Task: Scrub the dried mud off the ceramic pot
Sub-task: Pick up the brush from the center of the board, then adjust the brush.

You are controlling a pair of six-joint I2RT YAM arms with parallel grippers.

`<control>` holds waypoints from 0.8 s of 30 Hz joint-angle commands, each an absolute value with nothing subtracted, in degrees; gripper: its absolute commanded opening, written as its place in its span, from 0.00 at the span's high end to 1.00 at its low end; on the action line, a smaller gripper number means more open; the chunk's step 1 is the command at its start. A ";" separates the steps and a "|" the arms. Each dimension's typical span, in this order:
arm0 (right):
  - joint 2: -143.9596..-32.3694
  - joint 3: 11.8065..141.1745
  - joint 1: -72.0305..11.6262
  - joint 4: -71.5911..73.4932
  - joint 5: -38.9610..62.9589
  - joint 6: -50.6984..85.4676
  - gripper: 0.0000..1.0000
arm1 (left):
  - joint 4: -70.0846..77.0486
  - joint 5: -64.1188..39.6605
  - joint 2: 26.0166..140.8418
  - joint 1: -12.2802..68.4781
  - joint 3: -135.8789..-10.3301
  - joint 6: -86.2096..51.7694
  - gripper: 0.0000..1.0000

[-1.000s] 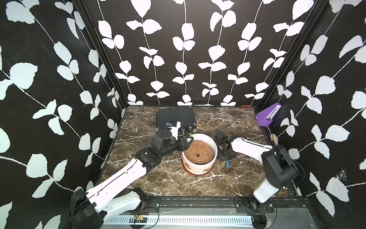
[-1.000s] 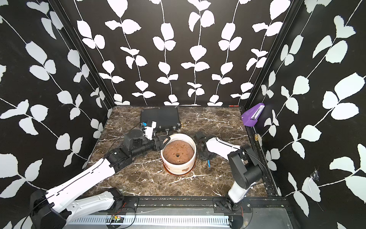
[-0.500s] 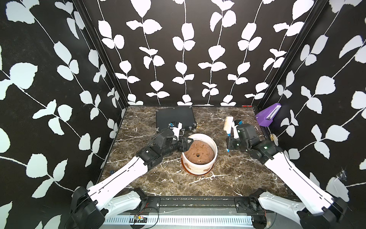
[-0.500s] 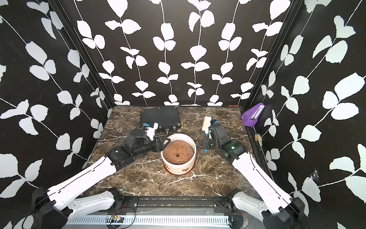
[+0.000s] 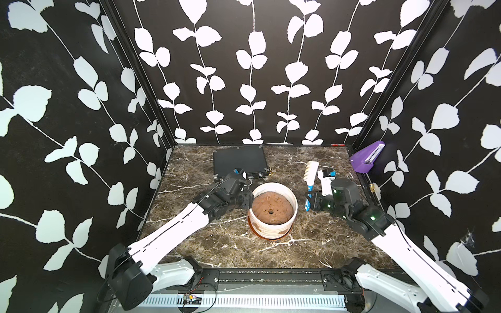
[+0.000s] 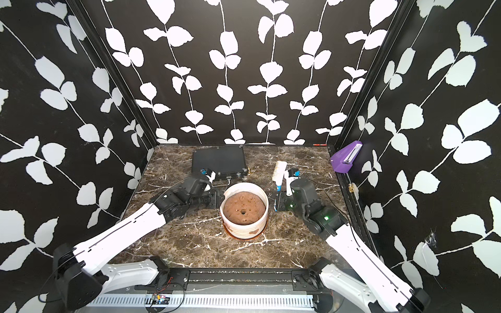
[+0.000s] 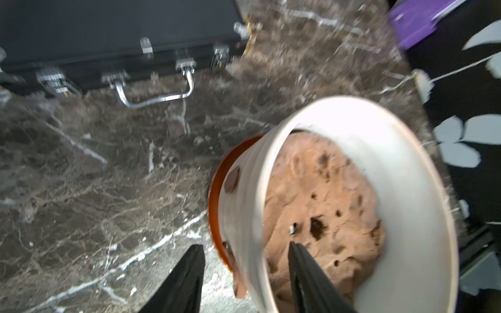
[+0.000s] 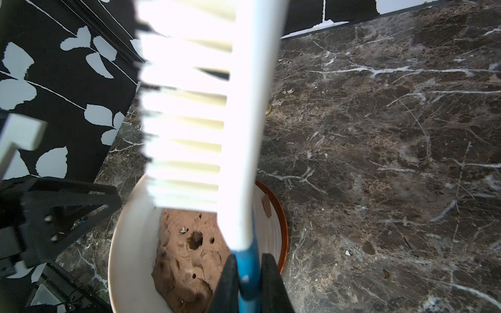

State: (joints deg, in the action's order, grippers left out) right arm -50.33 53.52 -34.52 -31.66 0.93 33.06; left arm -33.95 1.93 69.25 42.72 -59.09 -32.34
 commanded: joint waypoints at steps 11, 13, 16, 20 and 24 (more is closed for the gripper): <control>-55.02 56.61 -34.76 -23.71 26.70 32.49 1.00 | -19.63 -7.35 59.50 42.88 -56.73 -32.18 0.44; -57.35 57.63 -35.00 -20.65 32.68 34.13 1.00 | -8.15 -14.61 57.21 42.81 -53.22 -34.41 0.42; -59.31 58.11 -35.70 -12.46 39.27 38.43 1.00 | 13.71 -25.12 56.99 42.81 -46.84 -42.62 0.40; -59.96 60.08 -36.39 -4.98 43.53 42.35 1.00 | 26.22 -27.51 59.75 42.76 -43.60 -47.85 0.42; -62.33 61.90 -38.88 -2.66 44.96 44.09 1.00 | 35.75 -27.45 62.19 42.72 -41.58 -51.49 0.39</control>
State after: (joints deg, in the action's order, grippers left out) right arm -61.71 59.92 -37.28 -10.37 40.49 41.71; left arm 22.41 -24.49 62.02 42.72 -42.22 -46.98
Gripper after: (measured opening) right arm 0.125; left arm 0.604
